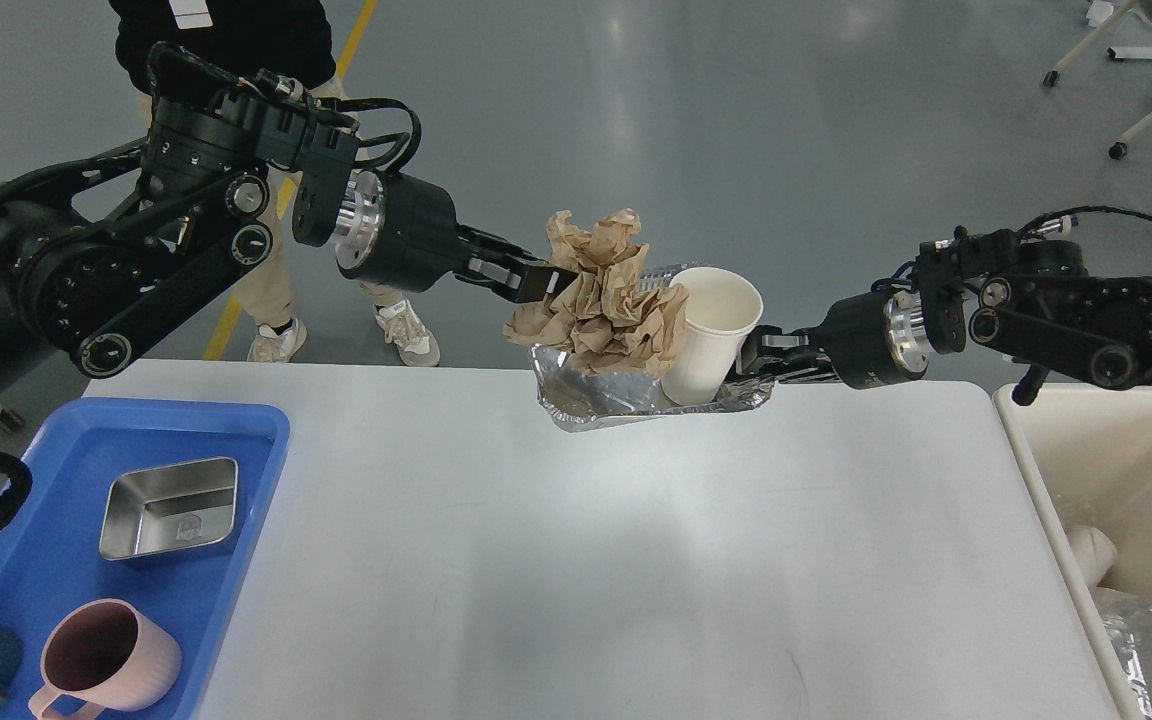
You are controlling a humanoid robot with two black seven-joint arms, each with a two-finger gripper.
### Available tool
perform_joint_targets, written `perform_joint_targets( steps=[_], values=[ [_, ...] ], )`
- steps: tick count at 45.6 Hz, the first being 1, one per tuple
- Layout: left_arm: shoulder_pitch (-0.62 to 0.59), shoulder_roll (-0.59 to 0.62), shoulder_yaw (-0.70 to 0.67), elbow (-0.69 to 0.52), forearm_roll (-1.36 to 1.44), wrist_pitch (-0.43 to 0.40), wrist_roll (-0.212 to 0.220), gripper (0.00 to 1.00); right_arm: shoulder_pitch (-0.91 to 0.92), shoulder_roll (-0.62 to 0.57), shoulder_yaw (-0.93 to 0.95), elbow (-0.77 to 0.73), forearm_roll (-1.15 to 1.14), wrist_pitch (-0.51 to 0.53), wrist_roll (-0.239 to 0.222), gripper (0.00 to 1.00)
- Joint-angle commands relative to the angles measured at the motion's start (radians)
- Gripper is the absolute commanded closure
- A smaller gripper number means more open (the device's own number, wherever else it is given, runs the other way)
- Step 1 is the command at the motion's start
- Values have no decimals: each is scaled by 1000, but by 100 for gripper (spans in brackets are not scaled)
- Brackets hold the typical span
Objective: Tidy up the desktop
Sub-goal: 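Lower the paper bag into the held foil tray and open the left gripper, then withdraw the left gripper back over the blue tray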
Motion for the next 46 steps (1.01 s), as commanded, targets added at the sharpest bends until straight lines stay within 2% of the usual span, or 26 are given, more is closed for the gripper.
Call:
perform_joint_targets(
  steps=[1, 3, 6, 12, 17, 21, 33, 39, 44, 46],
  values=[
    [-1, -1, -10, 2, -9, 7, 0, 34, 0, -6, 3, 1, 0, 0, 0, 100],
    [-2, -1, -10, 2, -23, 13, 2, 23, 0, -4, 3, 1, 0, 0, 0, 100],
    [-2, 0, -10, 2, -43, 23, 2, 14, 0, -4, 3, 1, 0, 0, 0, 100],
    [-1, 6, -8, 2, -51, 26, 2, 8, 0, -3, 3, 2, 0, 0, 0, 100],
    [1, 14, -27, 2, -63, 39, 2, 6, -2, -4, 3, 4, 0, -3, 0, 100],
    [8, 19, -42, 2, -94, 94, 3, 6, -3, -6, 3, 4, 0, -6, 0, 100],
    [131, 97, -63, -13, -132, 266, 8, 4, -14, -8, 1, 4, 0, -11, 0, 100],
    [165, 163, -88, -12, -137, 306, 0, 3, -12, -15, 1, 4, 0, -11, 0, 100],
    [214, 192, -146, -15, -137, 332, 15, 3, -12, -17, 1, 4, 0, -11, 0, 100],
    [231, 203, -165, -15, -140, 329, 40, 3, -12, -17, 1, 2, 0, -11, 0, 100]
  ],
)
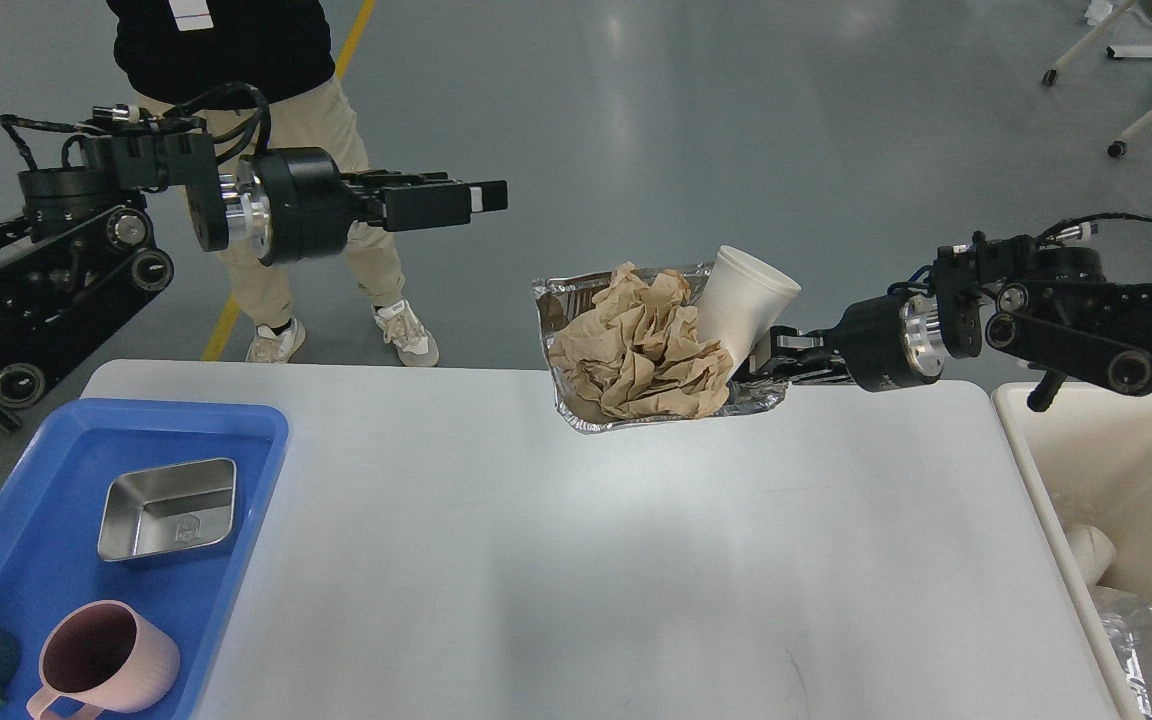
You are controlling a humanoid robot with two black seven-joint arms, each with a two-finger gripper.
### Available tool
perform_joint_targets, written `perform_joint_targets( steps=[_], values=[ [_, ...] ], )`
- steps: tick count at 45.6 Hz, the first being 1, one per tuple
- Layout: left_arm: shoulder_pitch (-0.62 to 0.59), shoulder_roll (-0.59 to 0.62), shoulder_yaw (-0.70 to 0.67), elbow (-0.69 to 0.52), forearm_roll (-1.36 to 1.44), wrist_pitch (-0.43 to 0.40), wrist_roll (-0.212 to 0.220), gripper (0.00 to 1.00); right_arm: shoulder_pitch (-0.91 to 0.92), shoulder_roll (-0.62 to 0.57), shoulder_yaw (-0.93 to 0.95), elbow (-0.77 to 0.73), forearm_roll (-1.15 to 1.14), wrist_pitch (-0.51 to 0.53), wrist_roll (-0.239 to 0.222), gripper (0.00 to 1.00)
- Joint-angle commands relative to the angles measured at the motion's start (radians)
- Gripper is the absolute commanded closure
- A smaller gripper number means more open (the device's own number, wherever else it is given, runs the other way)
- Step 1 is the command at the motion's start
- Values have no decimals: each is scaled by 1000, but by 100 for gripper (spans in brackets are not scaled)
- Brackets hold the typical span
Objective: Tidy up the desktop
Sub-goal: 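Withdraw the left gripper back over the blue tray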
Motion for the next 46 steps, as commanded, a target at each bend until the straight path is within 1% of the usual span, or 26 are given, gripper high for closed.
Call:
perform_joint_targets(
  steps=[1, 3, 5, 14, 21, 24, 26, 31, 33, 36, 40, 43, 46],
  values=[
    [55, 35, -60, -3, -8, 10, 55, 3, 0, -1, 0, -2, 0, 0, 0, 100],
    [74, 44, -90, -6, -29, 9, 96, 3, 1, -1, 0, 0, 0, 0, 0, 100],
    [108, 47, -127, -11, -69, 5, 117, 3, 1, -1, -1, 0, 0, 0, 0, 100],
    [350, 32, -351, -28, -231, 5, 120, 3, 0, -5, -12, 0, 0, 0, 0, 100],
    [521, -48, -572, -34, -366, 10, 120, 3, 0, -7, -18, 0, 0, 0, -3, 100],
    [571, -67, -647, -57, -417, 18, 130, 3, 0, -7, -18, 0, 0, 0, -3, 100],
    [601, -67, -663, -69, -448, 22, 140, 3, 0, -8, -18, 0, 0, 0, -3, 100],
    [665, -76, -687, -74, -552, 45, 192, 3, 0, -11, -17, -2, 0, 0, -3, 100],
    [680, -89, -698, -72, -613, 67, 192, 3, -2, -13, -17, -2, 0, 0, -3, 100],
    [699, -103, -721, -68, -728, 70, 198, 3, -3, -11, -18, -2, 0, 0, -3, 100],
    [737, -109, -735, -63, -846, 58, 203, 3, -5, -11, -18, -2, 0, -2, -3, 100],
    [743, -120, -741, -63, -899, 38, 204, 3, -5, -11, -21, -2, 0, -6, -3, 100],
    [748, -137, -767, -63, -939, 25, 218, 3, -6, -11, -23, -2, 0, -6, -3, 100]
  ],
)
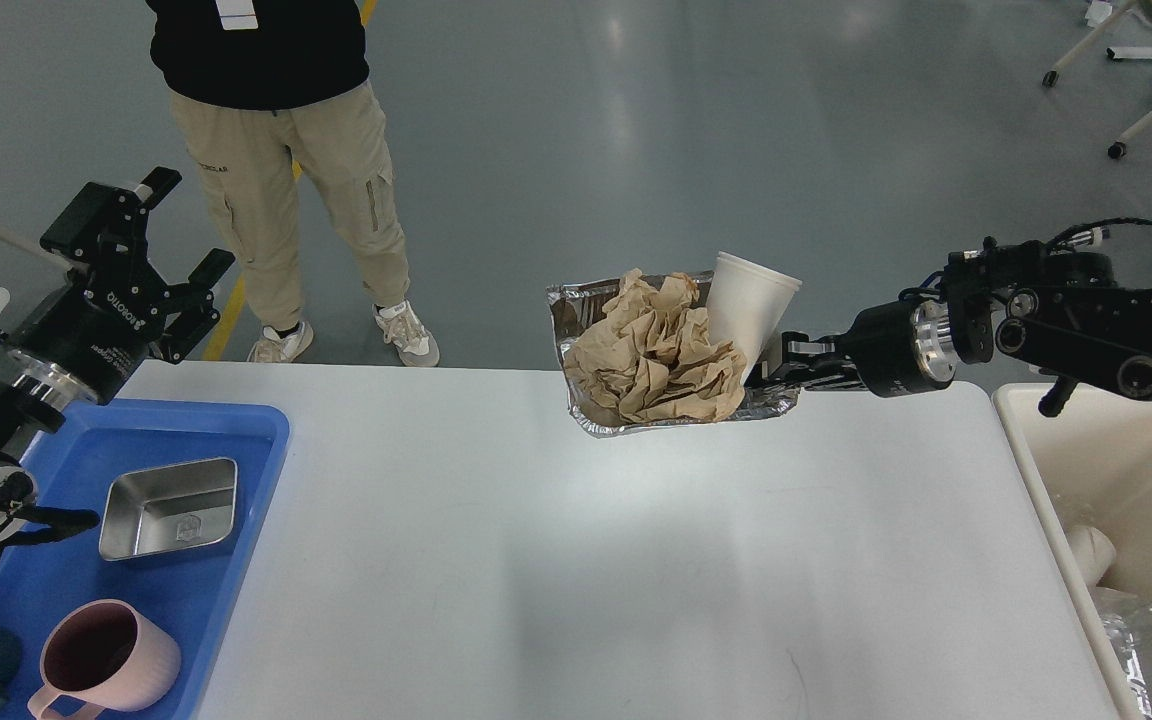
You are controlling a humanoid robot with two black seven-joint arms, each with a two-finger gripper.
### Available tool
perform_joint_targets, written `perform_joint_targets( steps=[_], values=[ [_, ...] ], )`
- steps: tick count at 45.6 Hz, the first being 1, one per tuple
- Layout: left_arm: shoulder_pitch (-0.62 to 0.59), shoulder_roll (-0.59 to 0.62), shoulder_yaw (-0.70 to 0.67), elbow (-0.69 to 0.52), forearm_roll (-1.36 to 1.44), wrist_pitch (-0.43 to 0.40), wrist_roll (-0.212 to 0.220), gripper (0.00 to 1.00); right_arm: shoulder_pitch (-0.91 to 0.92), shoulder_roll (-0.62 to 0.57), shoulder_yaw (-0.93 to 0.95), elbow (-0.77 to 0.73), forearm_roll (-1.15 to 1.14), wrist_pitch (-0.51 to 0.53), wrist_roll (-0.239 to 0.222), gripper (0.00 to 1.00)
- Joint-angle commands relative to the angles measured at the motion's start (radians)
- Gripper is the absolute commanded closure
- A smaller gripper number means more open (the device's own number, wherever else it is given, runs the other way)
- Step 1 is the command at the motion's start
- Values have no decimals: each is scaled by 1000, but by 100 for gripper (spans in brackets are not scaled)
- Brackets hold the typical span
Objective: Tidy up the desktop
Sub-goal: 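Withdraw the left gripper back over the blue tray, then carry the loaded foil tray with the right gripper toward the white bin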
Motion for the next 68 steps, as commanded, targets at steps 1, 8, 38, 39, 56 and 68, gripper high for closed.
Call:
perform_joint_targets(
  steps=[1, 8, 38, 39, 56, 68],
  values=[
    [17, -27, -41, 1, -89, -24, 25, 3, -2, 1, -4, 0, 0, -2, 0, 100],
    [32, -56, -110, 1, -192, -25, 137, 3, -10, -1, -4, 0, 0, -2, 0, 100],
    [119, -82, -250, 51, -439, -157, 243, 3, -13, -16, -1, 0, 1, -4, 0, 100],
    [119, -81, -250, 56, -441, -159, 243, 3, -13, -19, -1, 0, 1, -4, 0, 100],
    [153, -124, -242, 107, -450, -104, 205, 2, -19, -36, 2, 2, 1, -4, 0, 100],
    [152, -138, -230, 173, -453, -120, 177, 2, -19, -38, 4, 2, 3, -5, 0, 100]
  ],
)
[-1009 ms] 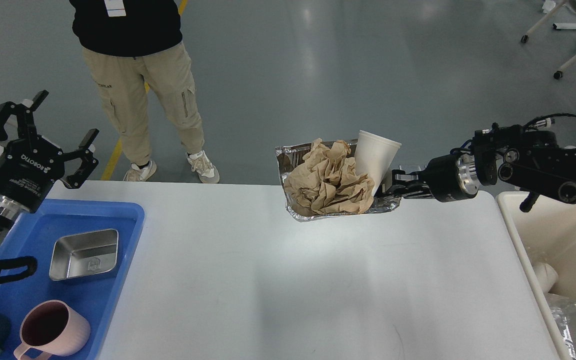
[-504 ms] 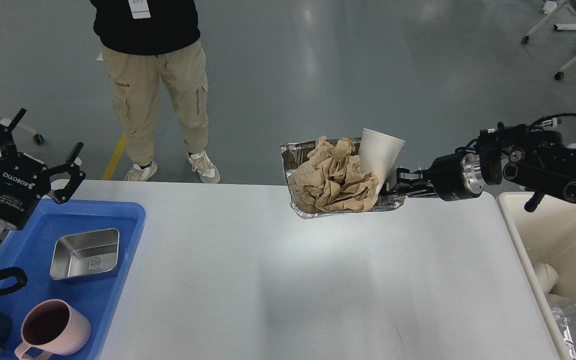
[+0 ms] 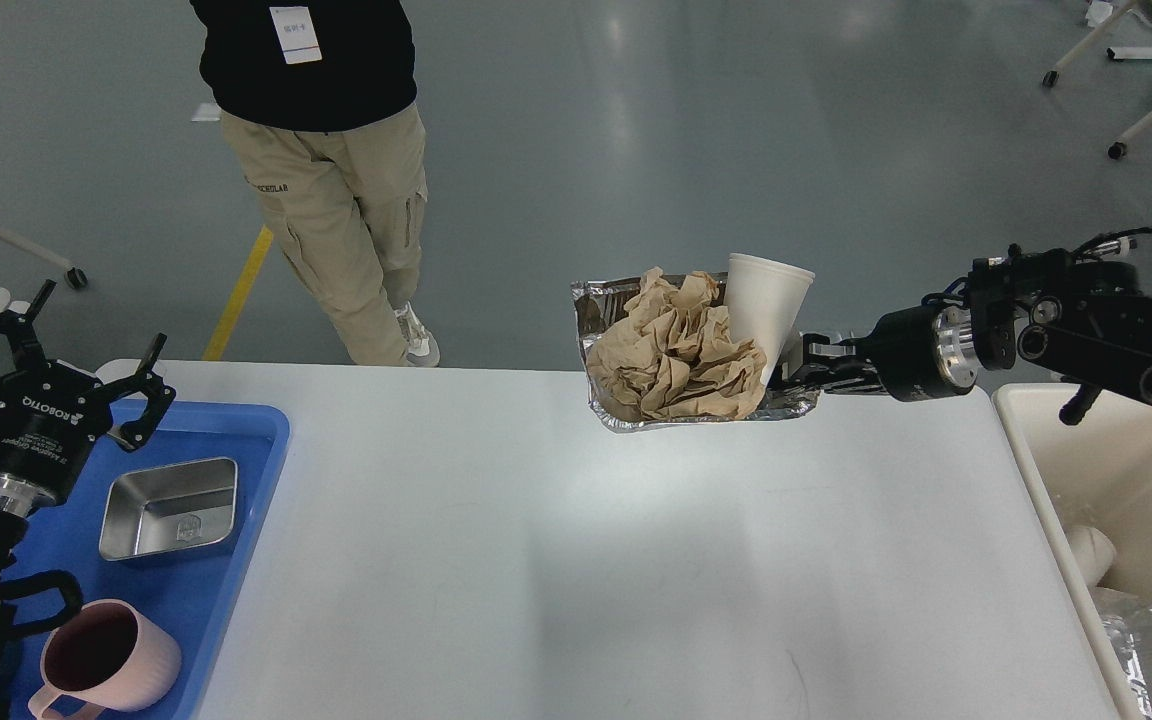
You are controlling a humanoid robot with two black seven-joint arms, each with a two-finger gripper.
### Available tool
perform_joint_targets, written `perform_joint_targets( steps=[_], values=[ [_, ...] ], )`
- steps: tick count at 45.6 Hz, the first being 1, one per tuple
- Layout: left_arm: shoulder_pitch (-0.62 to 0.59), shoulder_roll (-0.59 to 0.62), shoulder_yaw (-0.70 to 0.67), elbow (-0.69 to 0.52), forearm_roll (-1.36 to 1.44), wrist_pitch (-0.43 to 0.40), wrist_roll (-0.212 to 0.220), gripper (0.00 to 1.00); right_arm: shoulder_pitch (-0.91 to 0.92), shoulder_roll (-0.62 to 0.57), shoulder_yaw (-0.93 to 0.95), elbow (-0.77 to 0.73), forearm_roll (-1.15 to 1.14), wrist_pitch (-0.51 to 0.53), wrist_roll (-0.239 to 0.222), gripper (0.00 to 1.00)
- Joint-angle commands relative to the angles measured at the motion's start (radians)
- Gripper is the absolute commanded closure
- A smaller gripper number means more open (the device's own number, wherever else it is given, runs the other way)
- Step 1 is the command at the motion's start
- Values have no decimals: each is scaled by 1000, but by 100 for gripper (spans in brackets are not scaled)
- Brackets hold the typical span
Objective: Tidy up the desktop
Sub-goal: 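Carry the loaded foil tray with the right gripper toward the white bin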
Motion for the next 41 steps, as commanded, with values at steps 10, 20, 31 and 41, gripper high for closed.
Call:
perform_joint_targets(
  steps=[10, 20, 31, 41],
  values=[
    [-12, -8, 11, 31, -15, -2, 73, 2, 0, -24, 0, 0, 31, 1, 0, 100],
    [-15, -8, 13, 31, -76, -2, 139, 2, -17, -74, 0, 11, 33, 7, 0, 100],
    [-15, -13, 13, 31, -102, -4, 163, 2, -23, -149, -2, 43, 34, 18, 0, 100],
    [-16, -17, 13, 28, -102, -2, 165, 2, -49, -247, 0, 52, 40, 49, 0, 100]
  ],
)
